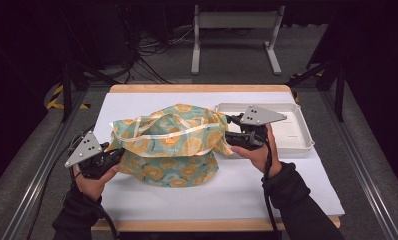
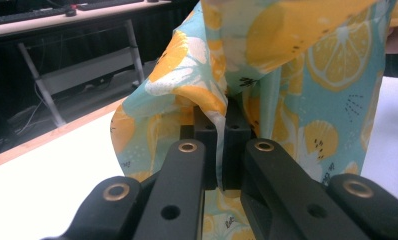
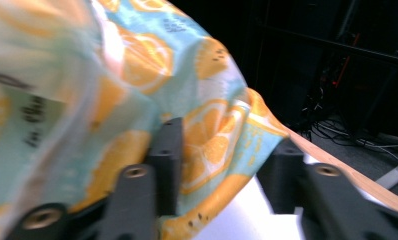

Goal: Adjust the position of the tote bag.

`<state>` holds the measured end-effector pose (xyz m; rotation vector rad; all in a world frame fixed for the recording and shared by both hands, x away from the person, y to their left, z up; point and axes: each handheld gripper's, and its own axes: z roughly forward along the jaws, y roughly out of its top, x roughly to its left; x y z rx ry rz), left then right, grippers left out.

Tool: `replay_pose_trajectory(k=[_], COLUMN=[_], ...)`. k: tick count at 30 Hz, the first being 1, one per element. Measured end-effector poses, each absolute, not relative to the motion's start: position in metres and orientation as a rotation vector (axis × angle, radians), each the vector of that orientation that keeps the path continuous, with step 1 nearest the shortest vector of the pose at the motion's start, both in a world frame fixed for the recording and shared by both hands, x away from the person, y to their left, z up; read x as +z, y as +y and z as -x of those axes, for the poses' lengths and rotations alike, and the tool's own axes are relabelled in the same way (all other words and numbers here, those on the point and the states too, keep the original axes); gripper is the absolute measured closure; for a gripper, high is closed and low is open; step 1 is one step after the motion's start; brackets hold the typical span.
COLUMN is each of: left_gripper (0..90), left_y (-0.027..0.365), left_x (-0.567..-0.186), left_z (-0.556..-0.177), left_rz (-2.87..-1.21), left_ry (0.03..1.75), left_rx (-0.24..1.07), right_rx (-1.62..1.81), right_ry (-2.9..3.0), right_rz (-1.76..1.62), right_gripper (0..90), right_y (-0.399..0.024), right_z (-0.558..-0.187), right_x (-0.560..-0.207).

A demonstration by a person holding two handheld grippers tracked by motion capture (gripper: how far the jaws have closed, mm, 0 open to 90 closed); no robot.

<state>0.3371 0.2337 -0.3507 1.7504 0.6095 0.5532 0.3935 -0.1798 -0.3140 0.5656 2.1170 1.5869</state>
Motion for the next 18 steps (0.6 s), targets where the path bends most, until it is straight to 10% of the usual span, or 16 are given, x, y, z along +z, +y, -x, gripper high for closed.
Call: replay_pose_trajectory(k=[18], left_gripper=[89.2], left_y=[0.226], left_x=[-0.359], left_z=[-0.336], left_rz=[-1.803], left_ry=[0.595], left_rx=[0.55], right_rx=[1.652], right_ry=[1.993], right_rz=[-0.57], right_gripper=[24.6], right_y=[-0.222], right_z=[-0.371], right_x=[-0.299])
